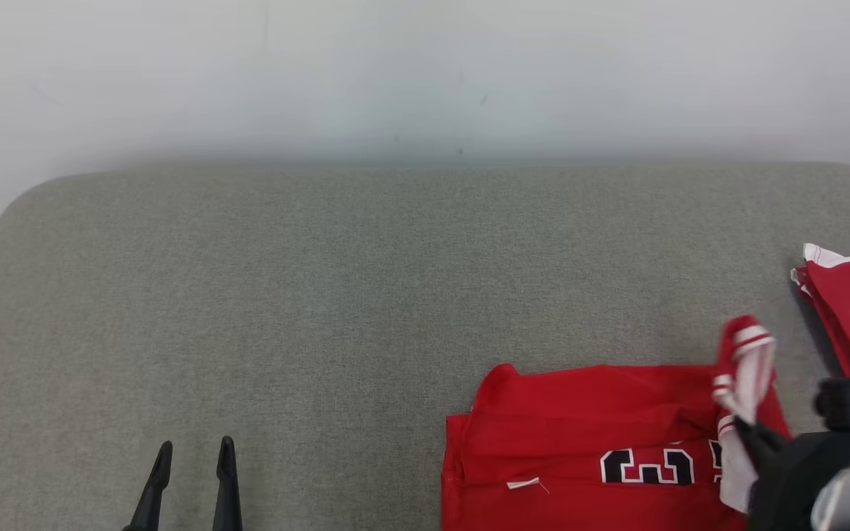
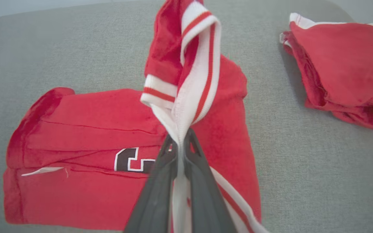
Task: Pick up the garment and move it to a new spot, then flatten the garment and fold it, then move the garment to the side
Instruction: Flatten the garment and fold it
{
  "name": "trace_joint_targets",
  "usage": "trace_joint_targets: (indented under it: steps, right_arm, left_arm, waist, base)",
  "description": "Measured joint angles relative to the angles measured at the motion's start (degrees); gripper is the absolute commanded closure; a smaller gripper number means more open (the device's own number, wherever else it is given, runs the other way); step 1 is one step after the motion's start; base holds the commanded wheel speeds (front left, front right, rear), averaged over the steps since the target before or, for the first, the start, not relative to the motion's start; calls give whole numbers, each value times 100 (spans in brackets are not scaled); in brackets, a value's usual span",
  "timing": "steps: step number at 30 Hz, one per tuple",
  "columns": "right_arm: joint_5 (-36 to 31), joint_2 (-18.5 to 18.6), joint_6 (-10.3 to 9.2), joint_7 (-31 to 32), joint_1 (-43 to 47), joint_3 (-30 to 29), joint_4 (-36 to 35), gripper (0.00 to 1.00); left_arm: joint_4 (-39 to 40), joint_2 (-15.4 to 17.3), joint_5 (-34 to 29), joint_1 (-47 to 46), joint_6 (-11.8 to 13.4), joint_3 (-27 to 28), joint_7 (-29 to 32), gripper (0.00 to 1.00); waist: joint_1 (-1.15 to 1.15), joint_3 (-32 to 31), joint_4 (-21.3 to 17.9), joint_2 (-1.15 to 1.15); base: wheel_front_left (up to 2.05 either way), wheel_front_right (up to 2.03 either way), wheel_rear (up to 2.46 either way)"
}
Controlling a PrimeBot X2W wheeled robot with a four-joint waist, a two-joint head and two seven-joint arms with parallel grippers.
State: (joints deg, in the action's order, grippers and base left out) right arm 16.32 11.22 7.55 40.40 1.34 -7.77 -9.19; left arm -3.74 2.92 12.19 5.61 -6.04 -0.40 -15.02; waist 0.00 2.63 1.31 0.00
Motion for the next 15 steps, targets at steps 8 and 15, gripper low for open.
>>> trace_joint_targets:
  steps: [8,15]
  right_arm:
    - [337,-7,0,-80,-363,1395,456,100]
    - [498,-238,0,-342,-885,2191,1141,100]
  left_arm:
    - [-15,1,1,30,-1,-33,0,0]
    - [-33,1,22,29,1,-74,0,0]
  waist:
    - [0,-33,121,0]
    - [0,-14,291,0]
  base:
    - [0,0,0]
    - [0,0,0]
